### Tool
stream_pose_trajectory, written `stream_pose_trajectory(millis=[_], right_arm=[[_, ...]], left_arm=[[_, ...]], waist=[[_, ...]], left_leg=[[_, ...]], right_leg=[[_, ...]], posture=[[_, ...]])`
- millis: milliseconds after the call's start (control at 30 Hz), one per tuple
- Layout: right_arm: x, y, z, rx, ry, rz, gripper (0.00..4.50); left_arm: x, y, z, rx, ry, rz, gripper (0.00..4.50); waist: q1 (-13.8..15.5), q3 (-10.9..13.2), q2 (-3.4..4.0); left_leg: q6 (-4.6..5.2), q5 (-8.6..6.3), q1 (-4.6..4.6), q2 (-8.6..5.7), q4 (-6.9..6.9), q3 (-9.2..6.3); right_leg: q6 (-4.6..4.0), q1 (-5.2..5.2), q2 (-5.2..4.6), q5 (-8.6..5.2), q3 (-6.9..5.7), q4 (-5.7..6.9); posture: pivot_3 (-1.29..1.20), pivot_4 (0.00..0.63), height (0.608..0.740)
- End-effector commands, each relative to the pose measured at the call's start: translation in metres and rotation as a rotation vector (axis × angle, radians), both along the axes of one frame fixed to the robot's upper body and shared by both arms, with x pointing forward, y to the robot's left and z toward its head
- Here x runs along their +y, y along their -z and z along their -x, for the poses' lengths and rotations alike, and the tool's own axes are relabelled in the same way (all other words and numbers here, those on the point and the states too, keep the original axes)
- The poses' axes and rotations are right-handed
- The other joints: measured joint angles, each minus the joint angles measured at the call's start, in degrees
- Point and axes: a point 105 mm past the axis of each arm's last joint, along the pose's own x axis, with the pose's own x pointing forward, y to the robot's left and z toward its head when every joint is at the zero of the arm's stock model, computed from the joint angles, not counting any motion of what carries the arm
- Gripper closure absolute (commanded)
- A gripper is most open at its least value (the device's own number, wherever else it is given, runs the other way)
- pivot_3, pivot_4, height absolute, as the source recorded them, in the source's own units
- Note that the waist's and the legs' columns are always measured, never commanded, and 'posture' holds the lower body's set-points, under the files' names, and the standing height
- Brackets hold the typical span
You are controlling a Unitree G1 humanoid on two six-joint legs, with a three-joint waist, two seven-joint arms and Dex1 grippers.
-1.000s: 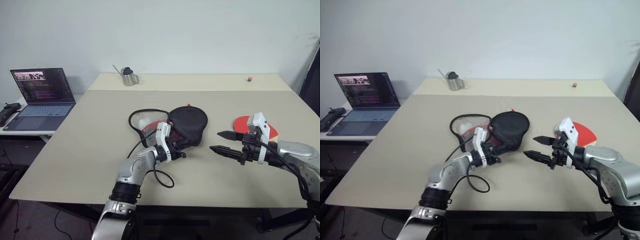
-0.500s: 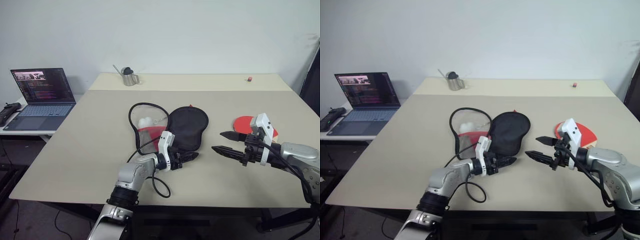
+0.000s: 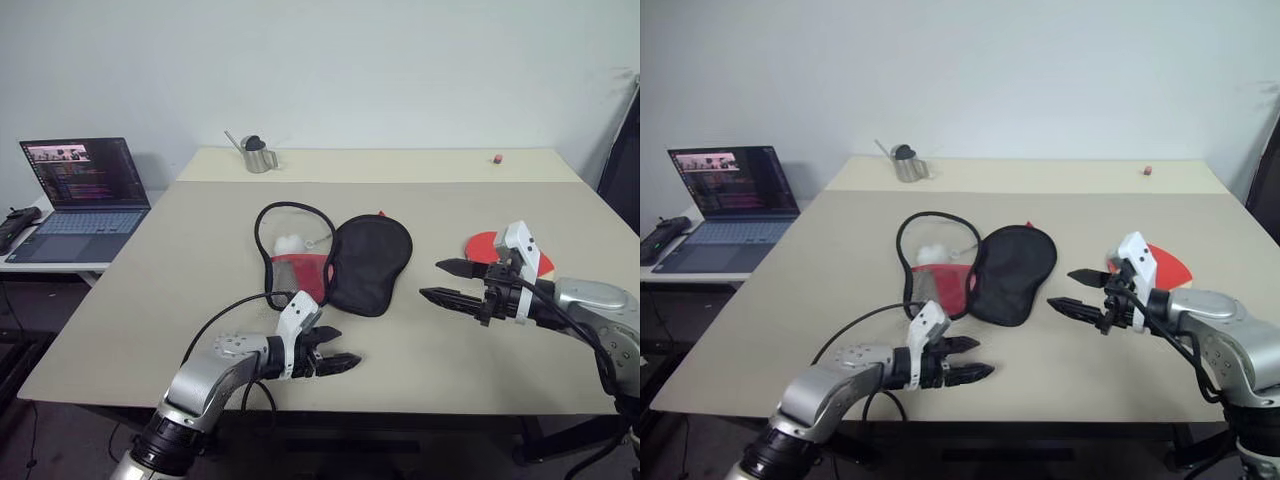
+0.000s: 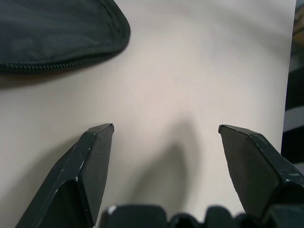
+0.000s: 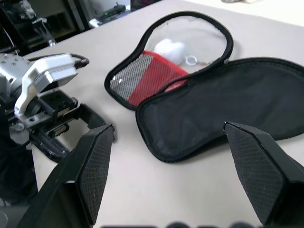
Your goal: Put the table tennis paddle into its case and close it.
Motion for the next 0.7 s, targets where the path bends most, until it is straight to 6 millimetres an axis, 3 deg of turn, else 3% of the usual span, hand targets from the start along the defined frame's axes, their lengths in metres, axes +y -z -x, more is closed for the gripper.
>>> stream_pose_trajectory(millis=[33,200,333,467,700], right_arm=[[0.006,-0.011,-0.005,-0.044,-0.002,-0.032,0.49],[0.012,-0.012,-0.027,-0.012,0.104,-0.121,0.49],[0.014,-0.001,-0.049,0.07,0.237,-0.158,0.49],[0.02,0.022,-0.071,0.188,0.386,-0.175,0.49],[0.037,0.054,-0.09,0.267,0.495,-0.134,0.49]], left_arm=[[0.003,-0.004,0.007,-0.068,0.063,-0.015,0.66],[0.018,-0.046,0.005,-0.187,0.098,0.128,0.66],[0.041,-0.074,-0.009,-0.239,0.03,0.202,0.66],[0.071,-0.091,-0.031,-0.31,-0.083,0.171,0.66],[0.094,-0.103,-0.035,-0.328,-0.11,0.163,0.66]], waist=[[-0.05,0.0,0.0],[-0.01,0.01,0.0],[0.11,0.01,0.0],[0.01,0.01,0.0],[-1.1,0.02,0.02]], left_leg=[[0.0,0.0,-0.01,0.01,0.0,-0.01],[-0.03,0.02,-0.06,-0.01,0.02,-0.04],[-0.06,0.04,-0.07,0.0,0.01,-0.09],[-0.16,0.1,-0.06,-0.02,0.0,-0.07],[-0.19,0.1,-0.13,-0.05,-0.04,-0.06]], right_leg=[[0.0,0.0,0.0,0.0,-0.01,-0.01],[-0.01,-0.03,-0.02,0.01,-0.02,-0.02],[-0.03,-0.05,-0.02,0.01,-0.05,0.01],[-0.03,-0.06,-0.01,0.01,-0.03,0.01],[-0.03,-0.17,-0.02,0.01,0.0,-0.01]], posture=[[0.0,0.15,0.74],[0.0,0.15,0.74],[0.0,0.15,0.74],[0.0,0.15,0.74],[0.0,0.15,0.74]])
